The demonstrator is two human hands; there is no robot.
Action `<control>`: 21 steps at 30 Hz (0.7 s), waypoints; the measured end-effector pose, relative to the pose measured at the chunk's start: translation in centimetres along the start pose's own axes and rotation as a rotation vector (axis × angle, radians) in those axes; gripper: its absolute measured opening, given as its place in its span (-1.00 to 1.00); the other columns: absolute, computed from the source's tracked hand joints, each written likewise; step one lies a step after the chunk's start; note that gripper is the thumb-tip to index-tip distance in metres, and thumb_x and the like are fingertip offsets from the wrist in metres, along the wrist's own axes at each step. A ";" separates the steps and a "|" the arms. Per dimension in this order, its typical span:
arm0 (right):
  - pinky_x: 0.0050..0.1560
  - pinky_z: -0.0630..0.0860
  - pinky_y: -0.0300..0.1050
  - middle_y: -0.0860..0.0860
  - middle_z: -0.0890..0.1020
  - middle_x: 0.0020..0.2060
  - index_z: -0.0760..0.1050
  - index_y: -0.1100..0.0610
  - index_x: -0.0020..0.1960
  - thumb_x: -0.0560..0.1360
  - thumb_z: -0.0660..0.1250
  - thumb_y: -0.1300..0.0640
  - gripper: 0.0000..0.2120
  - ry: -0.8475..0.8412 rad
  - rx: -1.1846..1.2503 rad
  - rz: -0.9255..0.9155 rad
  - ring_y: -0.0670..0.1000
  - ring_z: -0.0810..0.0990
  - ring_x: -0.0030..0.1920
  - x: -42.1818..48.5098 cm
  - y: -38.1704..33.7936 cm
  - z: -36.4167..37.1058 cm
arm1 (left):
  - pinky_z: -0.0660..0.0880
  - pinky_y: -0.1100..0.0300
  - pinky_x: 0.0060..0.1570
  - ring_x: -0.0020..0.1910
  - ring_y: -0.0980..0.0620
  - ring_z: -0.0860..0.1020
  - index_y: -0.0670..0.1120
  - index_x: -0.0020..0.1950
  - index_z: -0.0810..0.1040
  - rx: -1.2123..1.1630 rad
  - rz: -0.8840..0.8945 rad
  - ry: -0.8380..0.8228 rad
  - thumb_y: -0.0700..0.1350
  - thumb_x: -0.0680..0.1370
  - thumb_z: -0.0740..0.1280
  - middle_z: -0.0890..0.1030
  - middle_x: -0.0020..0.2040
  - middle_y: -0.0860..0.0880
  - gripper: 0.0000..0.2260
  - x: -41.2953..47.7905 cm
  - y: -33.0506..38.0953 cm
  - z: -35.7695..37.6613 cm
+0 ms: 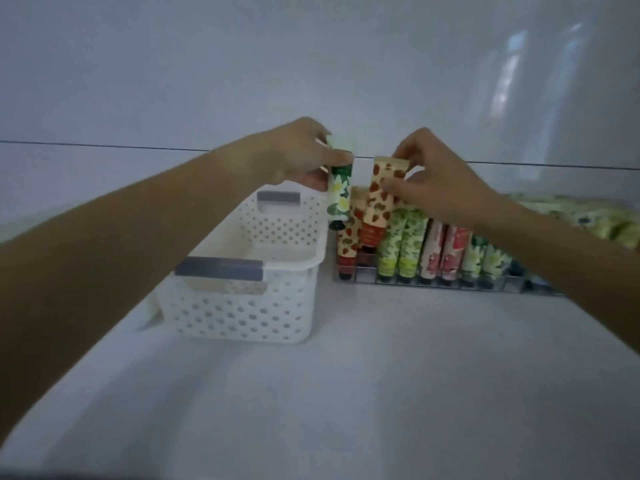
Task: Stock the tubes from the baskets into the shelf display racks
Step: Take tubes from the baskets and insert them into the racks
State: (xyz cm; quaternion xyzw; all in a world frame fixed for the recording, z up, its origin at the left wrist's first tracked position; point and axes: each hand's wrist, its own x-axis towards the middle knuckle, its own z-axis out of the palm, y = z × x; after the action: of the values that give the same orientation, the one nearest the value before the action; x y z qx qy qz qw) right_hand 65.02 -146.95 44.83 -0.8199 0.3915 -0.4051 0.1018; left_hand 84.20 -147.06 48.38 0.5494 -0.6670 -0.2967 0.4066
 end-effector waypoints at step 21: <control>0.05 0.48 0.02 0.23 0.45 0.24 0.40 0.29 0.30 0.47 0.30 0.26 -0.60 0.066 -0.552 -0.392 0.20 0.44 0.19 -3.3 3.5 2.1 | 0.47 0.18 -0.13 -0.06 0.01 0.51 -0.12 0.22 0.40 0.424 0.289 0.284 -0.05 0.54 0.31 0.50 -0.01 0.00 -0.69 -0.7 -3.2 2.3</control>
State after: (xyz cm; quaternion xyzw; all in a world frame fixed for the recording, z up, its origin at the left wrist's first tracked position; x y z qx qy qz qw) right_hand 63.39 -147.21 39.89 -0.8626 0.3245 -0.3221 -0.2166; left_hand 83.77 -147.24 44.42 0.5575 -0.7219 -0.0098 0.4098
